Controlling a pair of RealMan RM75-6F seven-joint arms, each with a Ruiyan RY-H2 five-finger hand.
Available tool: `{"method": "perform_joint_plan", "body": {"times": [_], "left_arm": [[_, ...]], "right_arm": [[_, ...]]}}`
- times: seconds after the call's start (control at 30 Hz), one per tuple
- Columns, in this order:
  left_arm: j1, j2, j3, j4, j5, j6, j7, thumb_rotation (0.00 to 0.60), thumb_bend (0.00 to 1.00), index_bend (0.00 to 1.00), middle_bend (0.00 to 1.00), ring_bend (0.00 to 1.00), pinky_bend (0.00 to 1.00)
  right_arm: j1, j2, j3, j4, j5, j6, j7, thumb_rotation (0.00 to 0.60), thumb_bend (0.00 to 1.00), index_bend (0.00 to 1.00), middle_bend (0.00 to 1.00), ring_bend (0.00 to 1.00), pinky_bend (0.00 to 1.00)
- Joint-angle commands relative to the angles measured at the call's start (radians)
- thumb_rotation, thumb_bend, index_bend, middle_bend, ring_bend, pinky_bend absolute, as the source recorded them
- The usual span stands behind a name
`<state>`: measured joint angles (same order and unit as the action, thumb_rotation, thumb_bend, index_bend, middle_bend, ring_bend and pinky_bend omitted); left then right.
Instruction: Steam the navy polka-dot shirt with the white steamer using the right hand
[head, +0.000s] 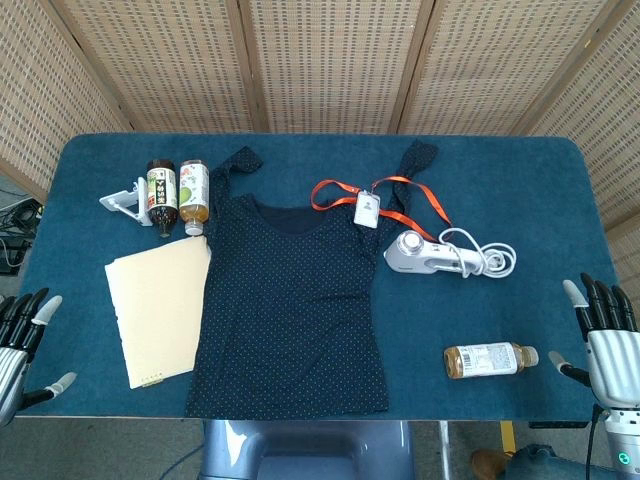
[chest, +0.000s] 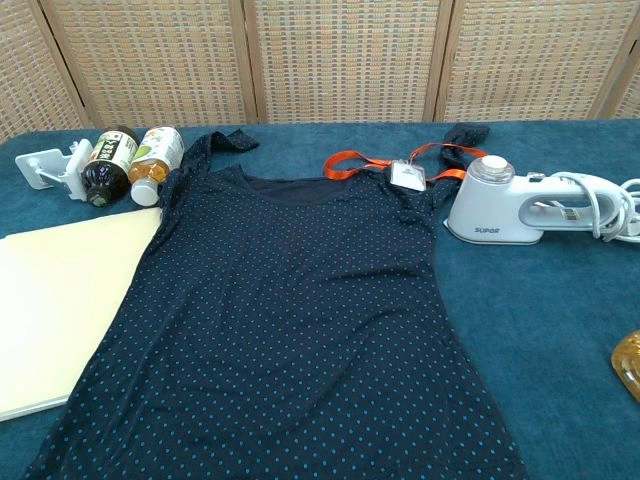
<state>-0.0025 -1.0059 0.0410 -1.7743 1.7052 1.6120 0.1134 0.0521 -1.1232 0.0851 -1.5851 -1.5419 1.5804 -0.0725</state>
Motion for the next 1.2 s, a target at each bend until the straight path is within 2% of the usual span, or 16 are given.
{"method": "perform_joint_plan", "body": {"times": [0.03,0.27,0.37,0.5,0.67,0.77,1.0,1.2], "left_arm": [[0.0,0.0,-0.001,-0.001,-0.003,-0.001,0.0,0.6,0.0,0.0,0.0,0.0,0.0],[-0.007,-0.003,-0.013,0.006,-0.023,-0.01,-0.004,0.6,0.0,0.0,0.0,0.0,0.0],[-0.014,-0.008,-0.018,0.007,-0.031,-0.025,0.007,0.6,0.0,0.0,0.0,0.0,0.0],[-0.024,-0.017,-0.025,0.005,-0.054,-0.048,0.025,0.6,0.0,0.0,0.0,0.0,0.0],[-0.038,-0.025,-0.043,-0.005,-0.104,-0.079,0.049,0.6,0.0,0.0,0.0,0.0,0.0],[-0.046,-0.029,-0.052,-0.01,-0.126,-0.094,0.063,0.6,0.0,0.0,0.0,0.0,0.0],[-0.068,-0.038,-0.073,-0.022,-0.187,-0.139,0.09,0.6,0.0,0.0,0.0,0.0,0.0],[-0.085,-0.04,-0.087,-0.024,-0.23,-0.171,0.102,0.6,0.0,0.0,0.0,0.0,0.0]], "right_arm": [[0.0,-0.001,-0.002,0.001,0.0,-0.003,-0.001,0.6,0.0,0.0,0.0,0.0,0.0],[0.02,-0.01,-0.007,0.004,-0.004,-0.042,-0.004,0.6,0.0,0.0,0.0,0.0,0.0],[0.076,-0.008,0.005,-0.001,-0.003,-0.124,-0.009,0.6,0.0,0.0,0.0,0.0,0.0],[0.183,-0.016,0.051,0.008,0.017,-0.254,-0.055,0.6,0.01,0.0,0.0,0.0,0.0],[0.327,-0.076,0.116,0.045,0.092,-0.44,-0.076,0.6,0.23,0.0,0.0,0.0,0.0],[0.388,-0.12,0.141,0.089,0.129,-0.509,-0.106,0.6,0.32,0.0,0.0,0.0,0.0],[0.503,-0.247,0.181,0.22,0.246,-0.637,-0.21,0.6,0.4,0.0,0.0,0.0,0.0],[0.562,-0.346,0.183,0.337,0.31,-0.682,-0.28,0.6,0.43,0.0,0.0,0.0,0.0]]}}
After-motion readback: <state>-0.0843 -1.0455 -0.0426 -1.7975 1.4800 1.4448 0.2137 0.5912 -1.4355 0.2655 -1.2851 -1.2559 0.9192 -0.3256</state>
